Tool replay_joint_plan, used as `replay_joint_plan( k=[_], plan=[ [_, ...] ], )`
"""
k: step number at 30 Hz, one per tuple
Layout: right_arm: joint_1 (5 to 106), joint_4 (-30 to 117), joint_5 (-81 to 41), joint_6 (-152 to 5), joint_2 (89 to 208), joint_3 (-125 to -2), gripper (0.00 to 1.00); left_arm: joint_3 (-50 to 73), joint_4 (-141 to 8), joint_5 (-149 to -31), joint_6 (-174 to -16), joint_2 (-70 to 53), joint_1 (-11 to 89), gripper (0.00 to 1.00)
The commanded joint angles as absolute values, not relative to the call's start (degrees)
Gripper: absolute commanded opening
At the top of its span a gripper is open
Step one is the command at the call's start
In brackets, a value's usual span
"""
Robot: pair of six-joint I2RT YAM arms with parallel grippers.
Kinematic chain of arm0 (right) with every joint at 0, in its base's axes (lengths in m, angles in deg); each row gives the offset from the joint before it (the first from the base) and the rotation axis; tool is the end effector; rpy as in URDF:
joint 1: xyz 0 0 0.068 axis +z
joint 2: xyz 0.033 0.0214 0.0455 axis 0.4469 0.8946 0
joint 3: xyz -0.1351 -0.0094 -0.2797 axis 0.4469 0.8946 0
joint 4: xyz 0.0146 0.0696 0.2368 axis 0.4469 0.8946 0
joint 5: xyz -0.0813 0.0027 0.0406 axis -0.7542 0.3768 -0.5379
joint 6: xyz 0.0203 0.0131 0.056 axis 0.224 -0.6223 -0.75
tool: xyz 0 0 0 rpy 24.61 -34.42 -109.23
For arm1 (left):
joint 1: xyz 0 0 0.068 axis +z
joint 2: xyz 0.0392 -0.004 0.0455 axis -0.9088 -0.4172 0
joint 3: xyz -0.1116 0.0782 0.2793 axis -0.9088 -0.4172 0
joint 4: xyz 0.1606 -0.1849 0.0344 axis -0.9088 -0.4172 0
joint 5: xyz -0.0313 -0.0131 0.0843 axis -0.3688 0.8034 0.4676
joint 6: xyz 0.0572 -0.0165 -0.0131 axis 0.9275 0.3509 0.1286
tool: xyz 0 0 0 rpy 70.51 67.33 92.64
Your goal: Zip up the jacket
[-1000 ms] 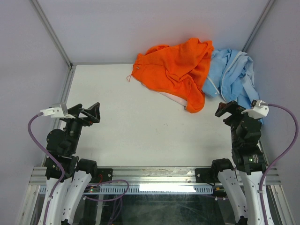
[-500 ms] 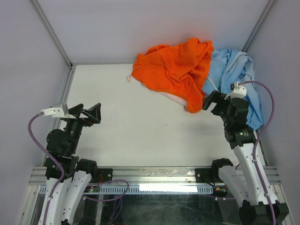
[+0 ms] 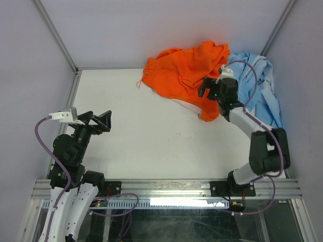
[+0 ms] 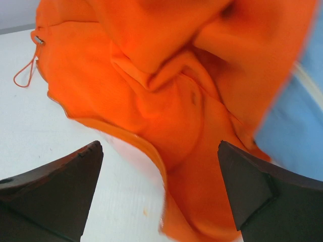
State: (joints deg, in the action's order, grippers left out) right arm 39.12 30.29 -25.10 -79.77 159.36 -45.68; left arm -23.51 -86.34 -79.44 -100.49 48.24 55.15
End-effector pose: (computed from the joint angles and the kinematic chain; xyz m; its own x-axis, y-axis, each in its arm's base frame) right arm 0.3568 0.0812 0.2941 -0.4034 0.1383 -0.9045 -0.1646 0.9614 0.2204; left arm 0.0514 -0.0074 0.3424 -0.0326 -0.2932 -0.9555 0.1355 0.9459 -0.2948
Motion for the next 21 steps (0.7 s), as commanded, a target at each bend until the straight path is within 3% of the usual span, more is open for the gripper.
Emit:
replay_joint_plan(
  k=[1, 9, 10, 11, 13, 18, 21],
  plan=[
    [42.7, 21.9, -24.9, -78.5, 173.9, -60.4, 1.0, -23.5, -83.6, -81.6, -100.3, 46.5, 54.7, 0.99],
    [44.7, 38.4, -24.9, -78.5, 198.8, -87.6, 1.0, -23.5, -83.5, -82.1, -100.2, 45.6, 54.6, 0.99],
    [44.8, 40.3, -45.1, -80.4, 200.3, -89.4, 0.94, -23.5, -83.5, -82.3, -100.2, 45.7, 54.7, 0.99],
    [45.0, 41.8, -50.2, -81.1, 201.1, -90.3, 0.89, -23.5, -83.5, -82.4, -100.2, 45.8, 54.6, 0.99],
    [45.4, 43.3, -46.5, -81.1, 201.6, -90.7, 0.77, -23.6, -83.5, -82.5, -100.2, 46.1, 54.6, 0.99],
    [48.3, 49.5, -40.7, -81.2, 200.0, -87.4, 0.23, -23.8, -83.2, -83.7, -100.6, 47.2, 54.6, 0.99],
    [51.0, 49.2, -37.3, -82.4, 196.0, -80.1, 0.01, -24.0, -83.2, -84.0, -100.8, 47.8, 54.6, 0.99]
  ],
)
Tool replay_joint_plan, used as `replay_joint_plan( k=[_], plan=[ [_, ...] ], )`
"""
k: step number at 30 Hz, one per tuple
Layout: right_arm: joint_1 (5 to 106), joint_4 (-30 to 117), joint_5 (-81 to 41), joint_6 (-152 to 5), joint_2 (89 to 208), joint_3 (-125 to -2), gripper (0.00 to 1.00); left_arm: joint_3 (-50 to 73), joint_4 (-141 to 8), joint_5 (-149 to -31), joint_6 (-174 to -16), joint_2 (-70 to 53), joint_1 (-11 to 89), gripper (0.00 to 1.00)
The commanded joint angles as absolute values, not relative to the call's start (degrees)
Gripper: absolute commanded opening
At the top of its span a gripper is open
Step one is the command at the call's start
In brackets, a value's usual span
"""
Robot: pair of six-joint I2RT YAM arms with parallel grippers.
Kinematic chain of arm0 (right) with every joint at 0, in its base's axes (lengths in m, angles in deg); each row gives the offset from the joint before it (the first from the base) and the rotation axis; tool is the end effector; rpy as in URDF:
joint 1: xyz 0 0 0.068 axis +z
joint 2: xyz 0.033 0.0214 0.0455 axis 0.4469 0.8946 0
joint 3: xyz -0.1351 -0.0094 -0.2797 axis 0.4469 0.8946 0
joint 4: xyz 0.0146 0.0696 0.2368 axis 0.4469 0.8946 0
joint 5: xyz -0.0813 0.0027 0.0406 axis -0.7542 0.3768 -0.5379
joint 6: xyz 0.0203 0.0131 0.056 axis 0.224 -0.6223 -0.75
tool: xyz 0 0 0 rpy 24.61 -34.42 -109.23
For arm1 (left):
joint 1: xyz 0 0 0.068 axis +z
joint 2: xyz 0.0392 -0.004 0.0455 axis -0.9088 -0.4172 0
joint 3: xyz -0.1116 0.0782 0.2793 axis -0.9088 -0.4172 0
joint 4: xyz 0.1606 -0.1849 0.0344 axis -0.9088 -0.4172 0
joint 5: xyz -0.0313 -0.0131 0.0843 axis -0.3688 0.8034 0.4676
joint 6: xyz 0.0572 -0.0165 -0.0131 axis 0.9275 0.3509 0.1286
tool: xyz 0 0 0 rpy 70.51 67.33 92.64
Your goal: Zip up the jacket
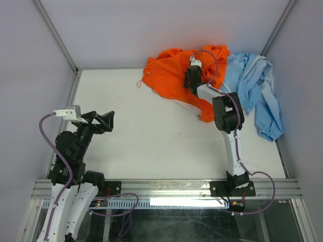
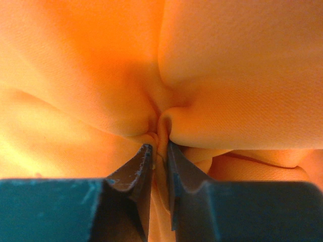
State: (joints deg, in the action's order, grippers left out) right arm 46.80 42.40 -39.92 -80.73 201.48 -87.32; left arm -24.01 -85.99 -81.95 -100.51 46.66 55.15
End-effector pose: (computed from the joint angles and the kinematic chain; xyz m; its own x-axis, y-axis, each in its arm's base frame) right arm 0.5219 0.1818 0.1843 -0.5493 0.0460 -0.8344 -0.0357 0.9963 0.0784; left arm 0.0584 -0.0106 0.3393 -0.0738 -0.2863 -0.9553 0.1681 0.9406 -0.2949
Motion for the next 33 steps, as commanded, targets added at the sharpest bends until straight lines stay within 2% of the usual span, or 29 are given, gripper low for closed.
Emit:
replay_joint_plan(
  k=[1, 8, 13, 15, 19, 24, 29, 33],
  plan=[
    [52.1, 49.2, -36.6, -82.9, 193.9, -77.7, 0.0, -24.0, -83.2, -84.0, -101.0, 48.0, 54.5, 0.99],
    [63.4, 48.2, -31.3, -90.4, 184.3, -64.7, 0.0, -24.1, -83.2, -84.8, -102.2, 47.7, 54.1, 0.99],
    [72.1, 51.0, -28.9, -89.3, 178.8, -67.7, 0.0, -23.0, -84.6, -84.7, -107.0, 44.6, 54.1, 0.99],
    [74.2, 54.9, -29.2, -86.0, 176.6, -70.4, 0.13, -22.4, -86.1, -84.7, -109.7, 42.6, 54.1, 0.99],
    [77.4, 60.3, -32.1, -78.2, 170.9, -71.2, 0.45, -22.6, -89.5, -82.3, -114.6, 39.6, 54.1, 0.99],
    [82.8, 65.3, -33.4, -71.0, 166.9, -66.7, 0.76, -25.5, -90.7, -76.7, -122.1, 37.2, 54.1, 0.99],
    [89.7, 62.9, -35.4, -67.4, 168.5, -63.7, 0.97, -27.3, -91.9, -71.3, -129.0, 34.1, 54.2, 0.99],
    [92.3, 58.9, -38.3, -65.6, 174.0, -63.9, 0.99, -27.5, -92.4, -71.0, -130.3, 32.3, 54.1, 0.99]
  ],
)
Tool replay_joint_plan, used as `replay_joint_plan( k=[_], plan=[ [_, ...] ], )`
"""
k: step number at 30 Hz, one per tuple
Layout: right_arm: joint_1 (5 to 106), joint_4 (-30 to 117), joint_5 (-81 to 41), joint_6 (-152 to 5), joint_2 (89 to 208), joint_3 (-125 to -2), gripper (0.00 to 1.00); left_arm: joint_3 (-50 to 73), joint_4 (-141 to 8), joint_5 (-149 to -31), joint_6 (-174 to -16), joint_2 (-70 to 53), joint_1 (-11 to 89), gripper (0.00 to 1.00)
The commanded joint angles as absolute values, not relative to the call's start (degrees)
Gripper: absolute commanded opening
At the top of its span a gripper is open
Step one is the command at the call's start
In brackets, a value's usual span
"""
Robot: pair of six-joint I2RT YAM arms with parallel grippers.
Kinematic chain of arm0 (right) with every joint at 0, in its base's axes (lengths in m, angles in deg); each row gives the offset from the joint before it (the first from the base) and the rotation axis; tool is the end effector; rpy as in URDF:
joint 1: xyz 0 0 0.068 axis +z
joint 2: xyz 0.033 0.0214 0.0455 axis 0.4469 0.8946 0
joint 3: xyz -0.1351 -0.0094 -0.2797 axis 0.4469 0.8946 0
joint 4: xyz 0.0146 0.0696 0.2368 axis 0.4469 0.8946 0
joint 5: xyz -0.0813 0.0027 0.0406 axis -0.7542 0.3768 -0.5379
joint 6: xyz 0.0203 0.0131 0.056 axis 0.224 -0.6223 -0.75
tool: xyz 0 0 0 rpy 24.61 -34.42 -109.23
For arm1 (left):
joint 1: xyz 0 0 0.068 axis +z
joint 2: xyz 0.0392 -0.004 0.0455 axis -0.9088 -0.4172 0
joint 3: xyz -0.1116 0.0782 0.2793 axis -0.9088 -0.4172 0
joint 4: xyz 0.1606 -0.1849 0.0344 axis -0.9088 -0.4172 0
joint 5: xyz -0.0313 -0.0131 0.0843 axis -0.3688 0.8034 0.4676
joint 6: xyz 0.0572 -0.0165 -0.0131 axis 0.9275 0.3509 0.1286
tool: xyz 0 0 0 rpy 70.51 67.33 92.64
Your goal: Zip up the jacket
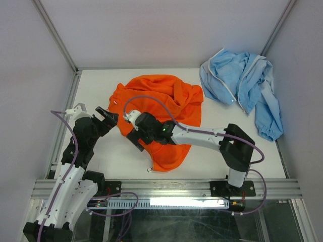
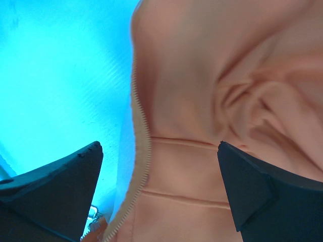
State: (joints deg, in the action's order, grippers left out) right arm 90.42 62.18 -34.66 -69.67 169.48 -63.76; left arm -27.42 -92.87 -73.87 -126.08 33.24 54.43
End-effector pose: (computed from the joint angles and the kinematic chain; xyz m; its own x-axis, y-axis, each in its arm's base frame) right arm 0.1816 0.3567 0.2782 -0.3542 -0.6128 -0.7064 -0.8336 0.5492 -0.0585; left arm 0.1061 -0.0141 0.2904 -0.3497 -0.6171 -0.7049 -0.2314 0.7860 -0.5734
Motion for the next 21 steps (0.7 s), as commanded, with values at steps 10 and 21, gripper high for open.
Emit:
replay_joint_plan(
  k=[10, 21],
  plan=[
    [91.1, 50.7, -65.4, -58.0, 186.2, -69.4, 0.99, -25.9, -95.7, -69.8, -127.7, 36.3, 54.1, 0.99],
    [81.1, 56.5, -47.4, -63.3, 192.5, -76.2, 0.6, -27.1, -93.8, -73.0, -128.4, 34.3, 54.2, 0.99]
  ],
)
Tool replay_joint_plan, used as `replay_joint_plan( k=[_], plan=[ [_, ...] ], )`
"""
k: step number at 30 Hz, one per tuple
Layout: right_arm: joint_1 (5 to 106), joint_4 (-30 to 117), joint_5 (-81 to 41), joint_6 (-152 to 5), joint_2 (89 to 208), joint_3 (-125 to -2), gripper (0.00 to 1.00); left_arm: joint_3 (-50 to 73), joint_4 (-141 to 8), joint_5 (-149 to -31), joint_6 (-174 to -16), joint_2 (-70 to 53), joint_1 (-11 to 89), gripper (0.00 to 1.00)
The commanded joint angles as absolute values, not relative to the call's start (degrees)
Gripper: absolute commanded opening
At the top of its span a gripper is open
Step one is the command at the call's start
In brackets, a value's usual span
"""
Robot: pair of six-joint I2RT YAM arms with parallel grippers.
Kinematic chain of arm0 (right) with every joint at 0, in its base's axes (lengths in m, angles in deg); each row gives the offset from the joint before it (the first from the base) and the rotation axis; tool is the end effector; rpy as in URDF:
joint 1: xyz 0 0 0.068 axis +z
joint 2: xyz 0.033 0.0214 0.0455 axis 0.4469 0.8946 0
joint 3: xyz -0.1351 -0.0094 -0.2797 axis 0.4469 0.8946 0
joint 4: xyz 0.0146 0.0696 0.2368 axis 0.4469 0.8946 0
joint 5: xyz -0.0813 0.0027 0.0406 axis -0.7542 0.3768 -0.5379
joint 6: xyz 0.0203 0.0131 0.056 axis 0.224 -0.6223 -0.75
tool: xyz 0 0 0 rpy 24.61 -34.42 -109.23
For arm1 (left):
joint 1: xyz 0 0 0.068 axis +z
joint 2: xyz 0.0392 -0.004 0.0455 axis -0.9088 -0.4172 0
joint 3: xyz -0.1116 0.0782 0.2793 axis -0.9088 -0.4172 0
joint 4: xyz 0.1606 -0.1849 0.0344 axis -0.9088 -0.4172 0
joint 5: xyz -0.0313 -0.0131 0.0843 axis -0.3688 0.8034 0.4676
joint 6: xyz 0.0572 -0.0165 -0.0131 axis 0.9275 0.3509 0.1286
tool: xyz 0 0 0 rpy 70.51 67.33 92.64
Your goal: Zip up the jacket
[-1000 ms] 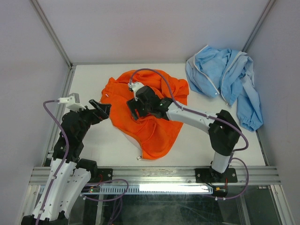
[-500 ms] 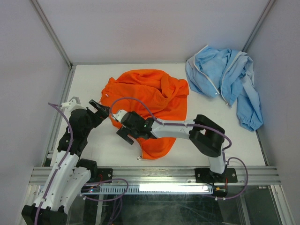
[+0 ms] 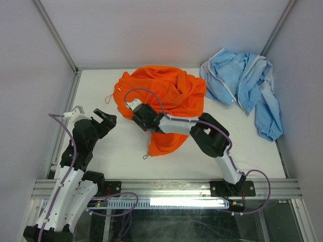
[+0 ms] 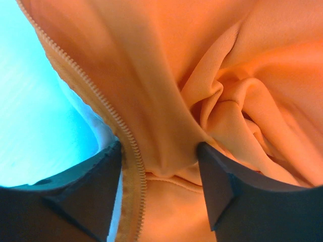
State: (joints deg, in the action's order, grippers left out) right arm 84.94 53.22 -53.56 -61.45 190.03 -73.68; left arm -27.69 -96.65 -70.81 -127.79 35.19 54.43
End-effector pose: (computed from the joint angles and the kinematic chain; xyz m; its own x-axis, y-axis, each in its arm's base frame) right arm 0.2699 0.3999 0.1956 -0.3244 -0.6893 -0.6478 -0.6378 0.6652 -0.3883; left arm 0.0971 -0.0099 0.2848 -0.3338 -0.6359 -0.6958 -0.2969 0.7716 -0.5626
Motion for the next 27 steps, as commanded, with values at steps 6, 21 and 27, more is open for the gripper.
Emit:
replay_joint_plan(
  k=[6, 21, 27],
  plan=[
    [80.1, 61.7, -39.0, -63.6, 188.6, -85.6, 0.0, -28.4, -91.9, -74.4, -129.3, 33.6, 54.2, 0.99],
    [79.0, 67.7, -35.4, -65.3, 175.7, -128.1, 0.0, -22.7, -92.2, -74.3, -126.4, 35.3, 54.1, 0.99],
    [71.0, 62.0, -47.2, -69.7, 160.8, -110.3, 0.0, -20.7, -92.2, -74.8, -124.8, 34.3, 54.2, 0.99]
  ],
)
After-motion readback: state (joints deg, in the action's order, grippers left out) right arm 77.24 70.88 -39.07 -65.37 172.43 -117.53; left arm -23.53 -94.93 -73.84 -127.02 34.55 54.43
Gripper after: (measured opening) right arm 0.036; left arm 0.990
